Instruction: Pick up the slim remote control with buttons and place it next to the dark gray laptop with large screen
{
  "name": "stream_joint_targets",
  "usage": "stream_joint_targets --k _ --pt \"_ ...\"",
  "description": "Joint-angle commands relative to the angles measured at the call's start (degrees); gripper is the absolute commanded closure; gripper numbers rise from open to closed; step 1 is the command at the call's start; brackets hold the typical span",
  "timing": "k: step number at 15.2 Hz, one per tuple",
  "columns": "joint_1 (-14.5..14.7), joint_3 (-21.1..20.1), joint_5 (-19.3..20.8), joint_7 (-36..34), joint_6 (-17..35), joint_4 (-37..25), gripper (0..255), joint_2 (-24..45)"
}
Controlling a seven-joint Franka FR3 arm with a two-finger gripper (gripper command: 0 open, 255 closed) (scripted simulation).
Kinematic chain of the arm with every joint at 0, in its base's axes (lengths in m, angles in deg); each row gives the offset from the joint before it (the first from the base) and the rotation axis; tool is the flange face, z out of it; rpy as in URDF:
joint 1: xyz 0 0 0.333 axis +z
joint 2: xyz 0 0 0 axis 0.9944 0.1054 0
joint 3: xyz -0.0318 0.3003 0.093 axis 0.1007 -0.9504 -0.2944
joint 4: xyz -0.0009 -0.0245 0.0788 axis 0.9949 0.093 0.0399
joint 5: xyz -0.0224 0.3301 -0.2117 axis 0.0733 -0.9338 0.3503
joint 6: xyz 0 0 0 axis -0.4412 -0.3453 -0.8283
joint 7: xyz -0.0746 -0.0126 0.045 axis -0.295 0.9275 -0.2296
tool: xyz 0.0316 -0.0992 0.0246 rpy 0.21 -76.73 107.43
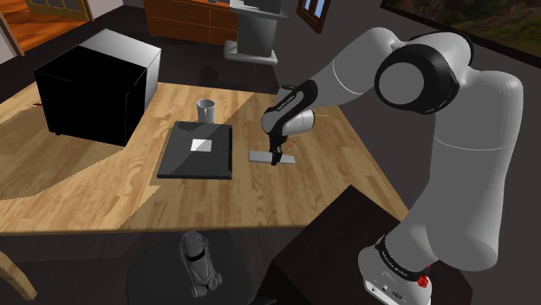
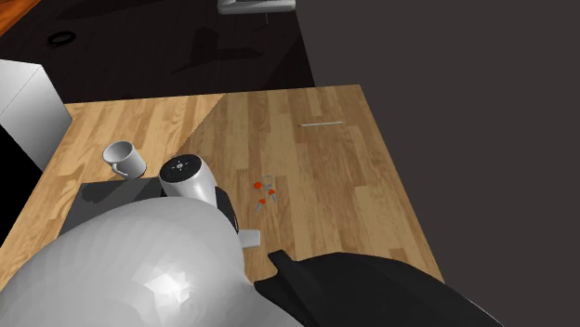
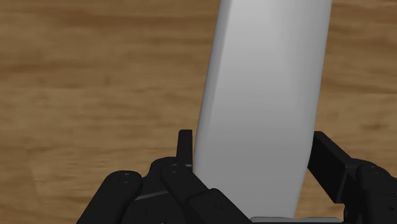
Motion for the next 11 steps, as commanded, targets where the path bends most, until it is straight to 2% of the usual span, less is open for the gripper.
stream_joint_targets --k 1,2,3,8,11 --pt "-0.01 -0.01 -0.02 0.01 0.02 -0.03 255 0.02" --pt "-0.01 -0.01 -0.02 0.01 0.02 -0.03 255 0.02" --pt "-0.01 -0.01 -0.02 0.01 0.02 -0.03 0 0.02" --pt "-0.01 -0.01 -0.02 0.01 0.02 -0.03 0 0.02" --pt "1.79 2.44 3.10 -2.14 -4.18 0.59 0 -5.00"
